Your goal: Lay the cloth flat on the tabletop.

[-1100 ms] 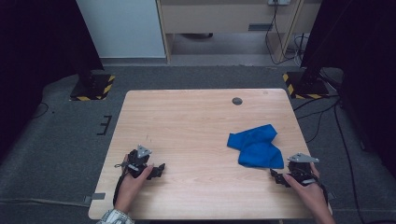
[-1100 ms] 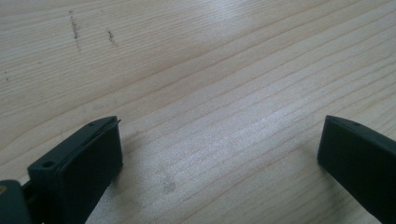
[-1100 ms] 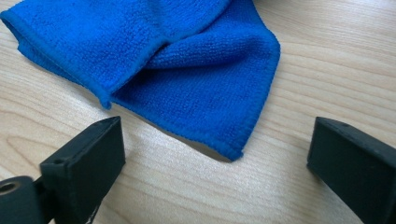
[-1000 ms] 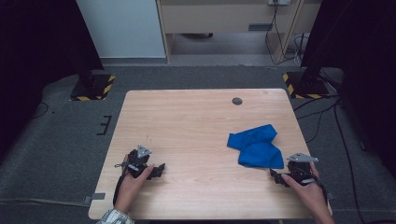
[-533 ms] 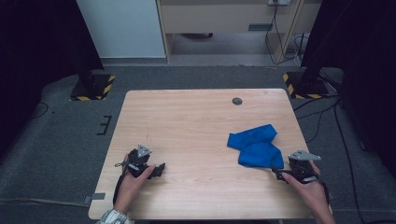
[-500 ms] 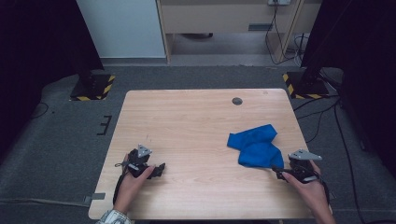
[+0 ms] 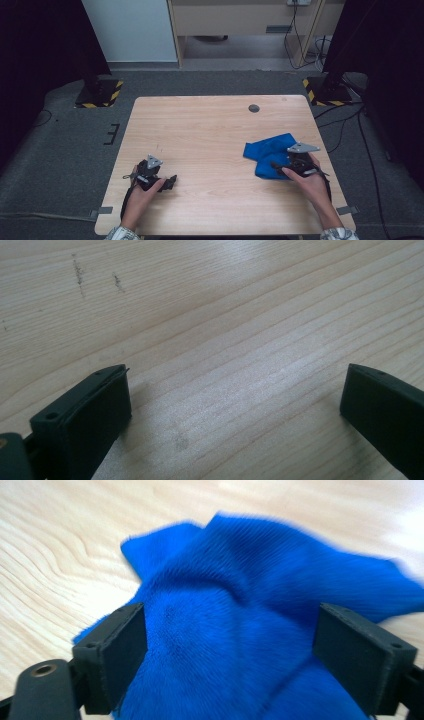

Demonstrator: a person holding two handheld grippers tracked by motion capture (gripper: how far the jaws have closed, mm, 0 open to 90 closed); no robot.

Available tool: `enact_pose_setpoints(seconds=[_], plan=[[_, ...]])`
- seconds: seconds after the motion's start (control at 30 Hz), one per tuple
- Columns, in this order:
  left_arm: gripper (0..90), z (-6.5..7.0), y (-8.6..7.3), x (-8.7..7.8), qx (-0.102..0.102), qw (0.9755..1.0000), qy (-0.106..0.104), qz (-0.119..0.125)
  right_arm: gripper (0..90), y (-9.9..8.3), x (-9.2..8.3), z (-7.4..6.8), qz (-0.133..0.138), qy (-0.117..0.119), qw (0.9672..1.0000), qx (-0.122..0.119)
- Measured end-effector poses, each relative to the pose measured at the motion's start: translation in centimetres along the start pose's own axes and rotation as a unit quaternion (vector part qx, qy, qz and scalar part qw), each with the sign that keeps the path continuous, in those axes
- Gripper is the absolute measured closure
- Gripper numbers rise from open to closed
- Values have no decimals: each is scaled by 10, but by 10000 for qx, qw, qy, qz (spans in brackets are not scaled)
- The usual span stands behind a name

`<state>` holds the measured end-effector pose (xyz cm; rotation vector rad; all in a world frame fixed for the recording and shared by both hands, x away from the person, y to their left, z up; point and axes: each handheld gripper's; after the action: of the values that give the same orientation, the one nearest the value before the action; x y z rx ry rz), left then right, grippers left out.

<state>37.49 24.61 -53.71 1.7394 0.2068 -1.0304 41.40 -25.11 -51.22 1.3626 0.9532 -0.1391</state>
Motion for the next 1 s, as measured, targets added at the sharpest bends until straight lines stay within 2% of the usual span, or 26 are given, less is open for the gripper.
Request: enact_pose_setpoints(seconds=[0.1, 0.17, 0.3, 0.33, 0.47, 0.5, 0.53, 0.57, 0.6, 0.63, 0.7, 0.8, 0.83, 0.87, 0.9, 0.97, 1.0], plan=[[0, 0, 0, 0, -1, 10000, 0, 1, 133, -3, 16, 0, -331, -69, 9994, -13], [0, 0, 0, 0, -1, 10000, 1, 0, 171, -6, 22, 0, -523, -124, 9986, -8], [0, 0, 0, 0, -4, 10000, 3, 3, 245, -10, 20, 1, -425, -107, 9990, -4], [0, 0, 0, 0, -5, 10000, 3, 5, 288, -11, 20, 1, -380, -88, 9992, -7], [0, 1, -1, -1, 8, 10000, -12, 3, 562, -12, 17, -3, -268, -2, 9996, -38], [0, 1, -2, -2, 18, 10000, -17, 1, 599, -12, 16, -4, -267, 3, 9996, -40], [0, 1, -2, -2, 18, 10000, -17, 1, 599, -12, 16, -4, -267, 3, 9996, -40], [0, 1, -2, -2, 19, 10000, -20, 0, 705, -11, 16, -6, -267, 43, 9996, -59], [0, 1, -2, -2, 19, 10000, -20, 0, 705, -11, 16, -6, -267, 43, 9996, -59], [0, 1, -2, -2, 21, 10000, -22, -1, 747, -11, 16, -5, -286, 106, 9995, -28], [0, 1, -2, -2, 24, 10000, -24, 0, 761, -10, 16, -5, -261, 207, 9994, 115], [0, 1, -2, -2, 22, 10000, -26, 2, 769, -8, 13, -8, -228, 310, 9992, 128], [0, 1, -2, -2, 24, 10000, -31, 7, 772, -4, 7, -17, -111, 416, 9989, 179], [0, 1, -2, -2, 24, 10000, -31, 7, 772, -4, 7, -17, -111, 416, 9989, 179], [0, 1, -2, -2, 25, 10000, -31, -2, 773, 1, 0, -29, 10, 558, 9984, 102], [0, 1, -2, -2, 26, 10000, -29, -2, 773, 6, -6, -43, 138, 688, 9975, 10], [0, 1, -2, -2, 26, 10000, -29, -2, 773, 6, -6, -43, 138, 688, 9975, 10]])
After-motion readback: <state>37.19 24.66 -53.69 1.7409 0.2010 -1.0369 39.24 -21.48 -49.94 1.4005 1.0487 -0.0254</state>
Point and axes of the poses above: each handheld gripper's, and its own axes: x roughly forward along the jaws, y roughly out of its top, z roughly to its right, and after that the axes turned 6 degrees about x, right-handed
